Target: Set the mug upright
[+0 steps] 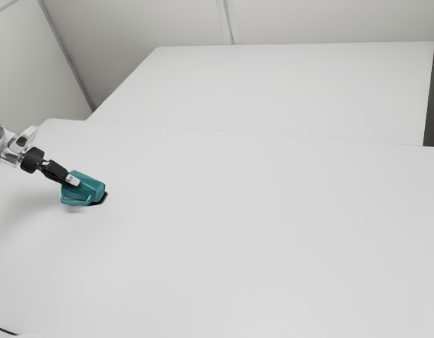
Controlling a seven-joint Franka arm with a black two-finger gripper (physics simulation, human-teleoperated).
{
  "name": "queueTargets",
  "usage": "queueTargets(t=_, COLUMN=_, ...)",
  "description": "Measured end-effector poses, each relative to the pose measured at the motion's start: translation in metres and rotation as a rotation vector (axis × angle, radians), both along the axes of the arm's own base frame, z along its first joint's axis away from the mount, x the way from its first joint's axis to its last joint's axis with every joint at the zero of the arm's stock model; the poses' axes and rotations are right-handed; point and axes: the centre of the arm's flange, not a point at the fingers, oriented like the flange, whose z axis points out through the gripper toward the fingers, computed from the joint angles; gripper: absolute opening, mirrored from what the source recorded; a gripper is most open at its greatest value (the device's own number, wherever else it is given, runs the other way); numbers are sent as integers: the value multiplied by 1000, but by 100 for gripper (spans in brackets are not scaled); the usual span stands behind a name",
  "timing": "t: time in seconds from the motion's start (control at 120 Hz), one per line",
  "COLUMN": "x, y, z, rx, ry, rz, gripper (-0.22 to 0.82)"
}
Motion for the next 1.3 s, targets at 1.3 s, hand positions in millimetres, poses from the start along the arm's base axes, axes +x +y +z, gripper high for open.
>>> queueTargets(t=1.3, x=5, y=-241, z=138, rx=737, ry=-27, rz=-297, gripper=-18)
